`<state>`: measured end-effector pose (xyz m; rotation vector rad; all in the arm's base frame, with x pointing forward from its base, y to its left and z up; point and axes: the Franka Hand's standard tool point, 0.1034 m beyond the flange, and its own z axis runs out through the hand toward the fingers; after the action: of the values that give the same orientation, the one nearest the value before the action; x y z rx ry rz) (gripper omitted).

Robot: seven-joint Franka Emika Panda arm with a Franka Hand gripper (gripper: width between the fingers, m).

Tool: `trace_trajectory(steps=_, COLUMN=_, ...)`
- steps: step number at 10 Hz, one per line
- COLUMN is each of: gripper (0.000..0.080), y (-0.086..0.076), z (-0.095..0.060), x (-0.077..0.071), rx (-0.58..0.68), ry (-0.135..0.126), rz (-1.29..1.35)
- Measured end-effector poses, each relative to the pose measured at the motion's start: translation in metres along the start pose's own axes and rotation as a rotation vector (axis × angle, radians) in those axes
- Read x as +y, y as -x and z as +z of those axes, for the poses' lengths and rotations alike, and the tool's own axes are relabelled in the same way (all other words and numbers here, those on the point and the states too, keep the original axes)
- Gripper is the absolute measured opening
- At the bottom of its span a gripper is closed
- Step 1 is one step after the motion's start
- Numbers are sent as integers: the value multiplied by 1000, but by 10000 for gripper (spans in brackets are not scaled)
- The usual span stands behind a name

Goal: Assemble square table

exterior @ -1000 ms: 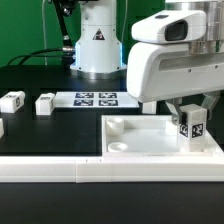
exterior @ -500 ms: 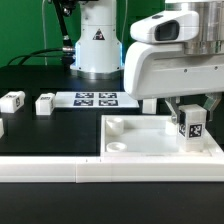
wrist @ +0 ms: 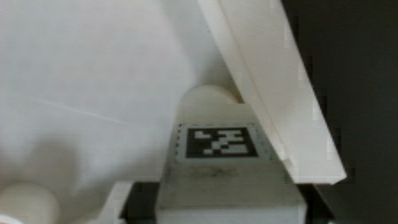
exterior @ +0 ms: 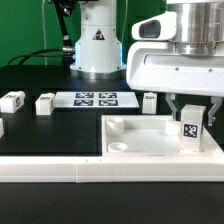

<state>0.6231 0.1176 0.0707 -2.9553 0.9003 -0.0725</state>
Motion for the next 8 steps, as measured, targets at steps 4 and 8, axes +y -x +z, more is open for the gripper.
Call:
trace_trajectory(steps=4, gripper=290, y=1, z=0, x=0, rx=-4, ry=3, rz=399)
trace_trajectory(steps=8, gripper=290, y=0, z=0, x=1, rx=-10, ry=-3, rz=512)
